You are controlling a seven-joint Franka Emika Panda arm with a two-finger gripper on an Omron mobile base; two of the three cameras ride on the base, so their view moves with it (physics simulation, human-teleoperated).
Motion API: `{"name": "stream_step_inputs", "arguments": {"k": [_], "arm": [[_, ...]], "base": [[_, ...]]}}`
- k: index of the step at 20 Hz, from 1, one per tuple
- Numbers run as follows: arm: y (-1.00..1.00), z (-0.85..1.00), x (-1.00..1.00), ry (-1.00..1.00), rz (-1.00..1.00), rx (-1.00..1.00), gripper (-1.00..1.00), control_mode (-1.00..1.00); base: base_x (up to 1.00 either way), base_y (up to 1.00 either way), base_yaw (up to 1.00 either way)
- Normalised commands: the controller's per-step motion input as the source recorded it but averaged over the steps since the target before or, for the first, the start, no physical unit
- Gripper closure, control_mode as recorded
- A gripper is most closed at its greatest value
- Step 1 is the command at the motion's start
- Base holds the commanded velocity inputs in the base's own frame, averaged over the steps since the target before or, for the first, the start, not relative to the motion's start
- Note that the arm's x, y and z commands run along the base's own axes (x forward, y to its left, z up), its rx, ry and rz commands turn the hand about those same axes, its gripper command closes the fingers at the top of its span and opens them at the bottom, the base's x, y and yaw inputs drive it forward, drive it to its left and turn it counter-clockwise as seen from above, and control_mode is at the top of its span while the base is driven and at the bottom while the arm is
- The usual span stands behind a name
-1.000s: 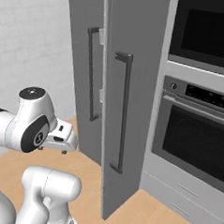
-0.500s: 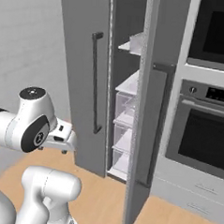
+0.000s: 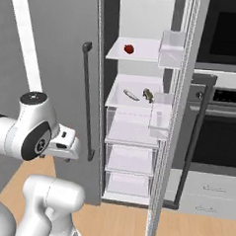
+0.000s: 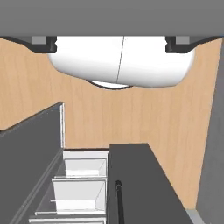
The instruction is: Place one bell pepper and one fish in each tupperware on the nearby counter, to pack two identical lunches.
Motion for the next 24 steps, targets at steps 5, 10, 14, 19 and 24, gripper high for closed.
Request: {"name": "stream_step_inputs", "arguments": {"k": [5, 10, 14, 19, 24], "arm": [[0.0, 0.0, 0.0, 0.0, 0.0, 0.0, -1.0, 1.0], [0.0, 0.0, 0.0, 0.0, 0.0, 0.0, -1.0, 1.0], [0.0, 0.0, 0.0, 0.0, 0.0, 0.0, -1.0, 1.0], [0.0, 0.0, 0.0, 0.0, 0.0, 0.0, -1.0, 1.0], [0.0, 0.0, 0.0, 0.0, 0.0, 0.0, -1.0, 1.0]], "base": [[0.54, 0.41, -0.23], [0.61, -0.1, 0.0], [0.5, -0.24, 0.04], [0.37, -0.27, 0.09], [0.44, -0.3, 0.14]]}}
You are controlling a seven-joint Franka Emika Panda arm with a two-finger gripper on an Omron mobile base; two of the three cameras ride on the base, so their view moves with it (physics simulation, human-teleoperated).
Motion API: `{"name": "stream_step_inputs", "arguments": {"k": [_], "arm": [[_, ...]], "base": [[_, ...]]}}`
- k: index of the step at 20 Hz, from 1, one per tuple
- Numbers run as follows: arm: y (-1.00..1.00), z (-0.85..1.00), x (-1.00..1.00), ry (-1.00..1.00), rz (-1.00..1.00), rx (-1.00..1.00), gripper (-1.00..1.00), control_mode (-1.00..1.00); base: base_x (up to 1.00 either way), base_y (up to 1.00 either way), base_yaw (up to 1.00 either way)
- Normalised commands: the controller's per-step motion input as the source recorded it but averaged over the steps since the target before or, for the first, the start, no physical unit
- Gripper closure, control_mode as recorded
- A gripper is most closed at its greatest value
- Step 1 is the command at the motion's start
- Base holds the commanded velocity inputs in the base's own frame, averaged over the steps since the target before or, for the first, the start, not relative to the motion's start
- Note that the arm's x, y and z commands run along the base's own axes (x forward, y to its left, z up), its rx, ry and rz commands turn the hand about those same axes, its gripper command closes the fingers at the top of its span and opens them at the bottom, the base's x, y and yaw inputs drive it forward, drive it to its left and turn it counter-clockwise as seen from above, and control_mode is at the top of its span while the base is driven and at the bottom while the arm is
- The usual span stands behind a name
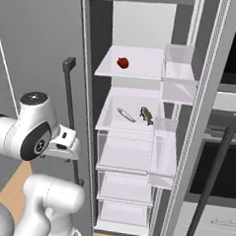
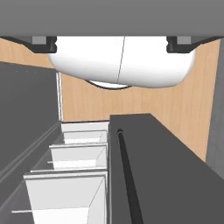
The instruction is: Place one bell pepper and one fish in each tupperware on the nearby counter, to pack two identical lunches.
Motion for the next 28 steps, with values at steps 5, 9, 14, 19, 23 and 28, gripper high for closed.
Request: {"name": "stream_step_inputs", "arguments": {"k": [5, 9, 14, 19, 23, 28], "arm": [[0.0, 0.0, 0.0, 0.0, 0.0, 0.0, -1.0, 1.0], [0.0, 0.0, 0.0, 0.0, 0.0, 0.0, -1.0, 1.0], [0.0, 0.0, 0.0, 0.0, 0.0, 0.0, -1.0, 1.0], [0.0, 0.0, 0.0, 0.0, 0.0, 0.0, -1.0, 1.0], [0.0, 0.0, 0.0, 0.0, 0.0, 0.0, -1.0, 1.0], [0.0, 0.0, 0.0, 0.0, 0.0, 0.0, -1.0, 1.0]], "base": [[0.33, -0.31, 0.17], [0.03, -0.24, 0.06], [0.0, -0.29, -0.03], [0.03, -0.29, -0.04], [0.12, -0.43, -0.03], [0.17, -0.35, -0.05]]}}
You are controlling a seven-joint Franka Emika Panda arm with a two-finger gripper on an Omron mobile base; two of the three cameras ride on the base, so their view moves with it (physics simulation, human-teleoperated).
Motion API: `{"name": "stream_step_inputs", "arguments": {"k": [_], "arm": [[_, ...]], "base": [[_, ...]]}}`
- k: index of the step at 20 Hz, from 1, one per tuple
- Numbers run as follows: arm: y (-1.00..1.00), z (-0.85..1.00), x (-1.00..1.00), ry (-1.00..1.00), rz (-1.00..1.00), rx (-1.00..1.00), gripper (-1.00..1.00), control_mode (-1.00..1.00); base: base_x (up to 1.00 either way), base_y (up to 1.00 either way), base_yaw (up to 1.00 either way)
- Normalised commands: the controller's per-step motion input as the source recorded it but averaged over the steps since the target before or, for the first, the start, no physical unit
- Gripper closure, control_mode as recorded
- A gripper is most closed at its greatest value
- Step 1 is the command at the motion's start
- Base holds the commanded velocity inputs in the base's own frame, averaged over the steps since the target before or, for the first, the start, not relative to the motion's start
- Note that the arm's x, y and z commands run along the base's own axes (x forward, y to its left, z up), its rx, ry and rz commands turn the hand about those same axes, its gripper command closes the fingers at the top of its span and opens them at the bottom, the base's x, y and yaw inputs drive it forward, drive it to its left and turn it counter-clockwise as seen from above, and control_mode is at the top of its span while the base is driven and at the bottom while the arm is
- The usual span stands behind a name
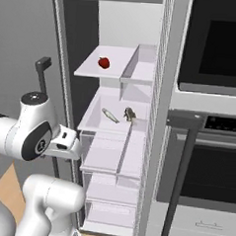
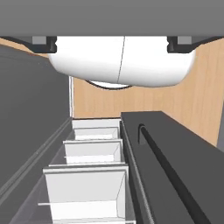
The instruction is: Place one bell pepper and one fish in each tupperware on the nearby counter, to pack two identical lunches.
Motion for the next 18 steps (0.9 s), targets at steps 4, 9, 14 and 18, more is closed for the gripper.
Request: {"name": "stream_step_inputs", "arguments": {"k": [4, 9, 14, 18], "arm": [[0.0, 0.0, 0.0, 0.0, 0.0, 0.0, -1.0, 1.0], [0.0, 0.0, 0.0, 0.0, 0.0, 0.0, -1.0, 1.0], [0.0, 0.0, 0.0, 0.0, 0.0, 0.0, -1.0, 1.0], [0.0, 0.0, 0.0, 0.0, 0.0, 0.0, -1.0, 1.0]], "base": [[0.4, -0.05, -0.1], [0.53, -0.16, -0.09], [0.35, -0.29, -0.07], [0.29, -0.23, -0.05]]}}
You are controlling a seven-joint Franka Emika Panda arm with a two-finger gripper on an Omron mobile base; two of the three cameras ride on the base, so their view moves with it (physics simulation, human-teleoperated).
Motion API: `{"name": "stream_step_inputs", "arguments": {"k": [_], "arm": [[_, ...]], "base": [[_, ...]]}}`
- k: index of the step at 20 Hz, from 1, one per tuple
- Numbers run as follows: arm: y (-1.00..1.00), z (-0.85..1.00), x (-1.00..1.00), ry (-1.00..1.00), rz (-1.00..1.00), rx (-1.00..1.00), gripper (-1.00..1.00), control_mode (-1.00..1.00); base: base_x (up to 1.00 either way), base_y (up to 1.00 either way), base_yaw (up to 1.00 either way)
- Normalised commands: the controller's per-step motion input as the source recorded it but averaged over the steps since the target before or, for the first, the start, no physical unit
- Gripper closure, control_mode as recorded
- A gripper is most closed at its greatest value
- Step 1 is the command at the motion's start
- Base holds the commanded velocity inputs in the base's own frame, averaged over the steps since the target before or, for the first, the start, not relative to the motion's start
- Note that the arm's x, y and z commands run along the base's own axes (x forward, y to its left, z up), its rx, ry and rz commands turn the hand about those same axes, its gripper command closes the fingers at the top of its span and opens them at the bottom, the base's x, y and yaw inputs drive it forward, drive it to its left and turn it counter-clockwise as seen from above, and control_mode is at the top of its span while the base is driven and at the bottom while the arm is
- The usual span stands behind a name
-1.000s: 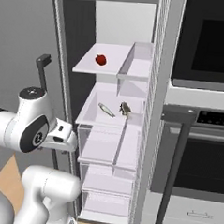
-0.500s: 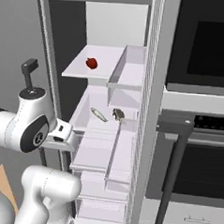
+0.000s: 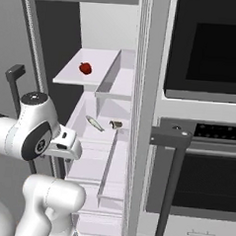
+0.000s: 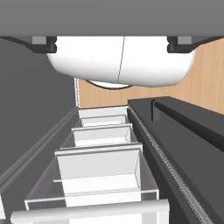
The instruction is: Place one bell pepper and one fish in each tupperware on the nearby counter, to pack two identical lunches.
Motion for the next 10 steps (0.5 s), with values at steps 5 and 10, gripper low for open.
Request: {"name": "stream_step_inputs", "arguments": {"k": [5, 10], "arm": [[0.0, 0.0, 0.0, 0.0, 0.0, 0.0, -1.0, 1.0], [0.0, 0.0, 0.0, 0.0, 0.0, 0.0, -1.0, 1.0]], "base": [[0.29, -0.12, -0.02], [0.08, -0.02, 0.0]]}}
